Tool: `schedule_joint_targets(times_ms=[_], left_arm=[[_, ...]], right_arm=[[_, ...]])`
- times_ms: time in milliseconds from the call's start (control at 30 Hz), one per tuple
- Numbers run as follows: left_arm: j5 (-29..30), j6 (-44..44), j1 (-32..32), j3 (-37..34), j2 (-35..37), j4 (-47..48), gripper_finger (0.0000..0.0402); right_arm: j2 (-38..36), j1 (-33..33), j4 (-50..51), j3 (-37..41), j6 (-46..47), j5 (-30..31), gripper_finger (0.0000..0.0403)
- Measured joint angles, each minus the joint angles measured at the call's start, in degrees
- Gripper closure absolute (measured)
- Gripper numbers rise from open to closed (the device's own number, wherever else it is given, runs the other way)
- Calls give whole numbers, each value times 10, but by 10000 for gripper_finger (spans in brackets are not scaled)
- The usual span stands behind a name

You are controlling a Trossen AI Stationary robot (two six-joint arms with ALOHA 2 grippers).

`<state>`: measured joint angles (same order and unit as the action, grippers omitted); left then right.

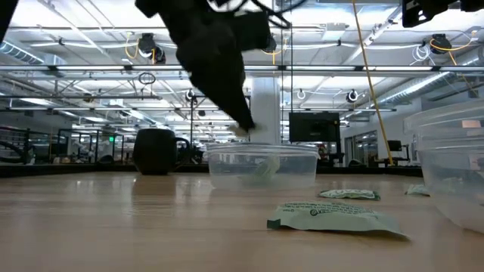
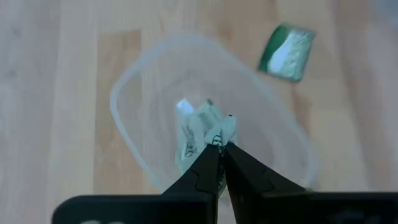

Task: Pick and place Stevia / Truvia into bins
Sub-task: Put the stevia packet into the top transparent container, then put the stevia packet into the bottom transparent container

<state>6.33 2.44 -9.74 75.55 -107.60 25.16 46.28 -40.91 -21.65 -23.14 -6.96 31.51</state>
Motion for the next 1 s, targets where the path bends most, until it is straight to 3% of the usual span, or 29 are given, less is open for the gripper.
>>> schedule_joint_targets(times_ms=[467, 567, 733, 1000], left_arm=[[-14, -9, 11, 0, -20, -52, 268], [-13, -12, 12, 0, -20, -53, 252], [-14, -13, 10, 0, 9, -44, 249], [-3, -8, 10, 0, 105, -31, 249]], right_arm=[[0, 0, 25, 0, 4, 2, 312], [2, 0, 72, 0, 4, 4, 312], [33, 4, 159, 0, 62, 62, 312], [112, 22, 176, 1, 167, -26, 312]])
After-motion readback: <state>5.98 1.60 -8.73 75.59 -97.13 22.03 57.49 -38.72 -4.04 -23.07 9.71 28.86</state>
